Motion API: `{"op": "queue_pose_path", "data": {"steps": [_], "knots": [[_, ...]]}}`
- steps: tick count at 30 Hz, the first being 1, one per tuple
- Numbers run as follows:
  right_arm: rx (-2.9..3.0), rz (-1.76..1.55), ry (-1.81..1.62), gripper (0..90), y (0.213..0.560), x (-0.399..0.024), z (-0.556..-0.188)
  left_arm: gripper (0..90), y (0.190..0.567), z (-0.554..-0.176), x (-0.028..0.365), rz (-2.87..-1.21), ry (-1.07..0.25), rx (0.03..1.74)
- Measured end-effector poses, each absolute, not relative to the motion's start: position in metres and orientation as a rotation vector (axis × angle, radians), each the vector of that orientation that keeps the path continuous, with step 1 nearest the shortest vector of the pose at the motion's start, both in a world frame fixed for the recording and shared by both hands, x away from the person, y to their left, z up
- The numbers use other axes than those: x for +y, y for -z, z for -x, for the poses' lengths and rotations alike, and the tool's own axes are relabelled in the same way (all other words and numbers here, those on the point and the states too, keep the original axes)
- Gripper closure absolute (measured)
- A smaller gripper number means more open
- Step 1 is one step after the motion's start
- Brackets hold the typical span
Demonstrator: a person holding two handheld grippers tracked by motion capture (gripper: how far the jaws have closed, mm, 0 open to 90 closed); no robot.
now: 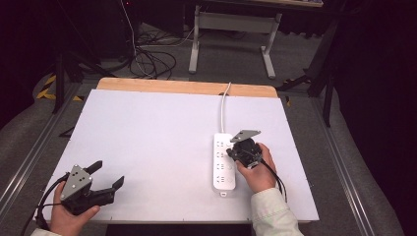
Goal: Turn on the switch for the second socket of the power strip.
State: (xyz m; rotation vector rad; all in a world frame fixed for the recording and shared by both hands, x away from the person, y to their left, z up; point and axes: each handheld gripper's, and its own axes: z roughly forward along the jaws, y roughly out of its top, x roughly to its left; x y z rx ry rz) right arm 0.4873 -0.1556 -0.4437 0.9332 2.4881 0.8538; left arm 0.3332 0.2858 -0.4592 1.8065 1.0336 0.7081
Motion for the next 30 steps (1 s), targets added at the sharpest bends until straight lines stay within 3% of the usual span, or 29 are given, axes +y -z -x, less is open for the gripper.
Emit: {"op": "queue_pose_path", "data": {"steps": [30], "knots": [[2.493, -0.959, -0.863, 90.0, 0.4491, -0.1552, -0.4883, 15.5, 0.4592, -0.3328, 0.2846, -1.813, -0.706, 1.030]]}}
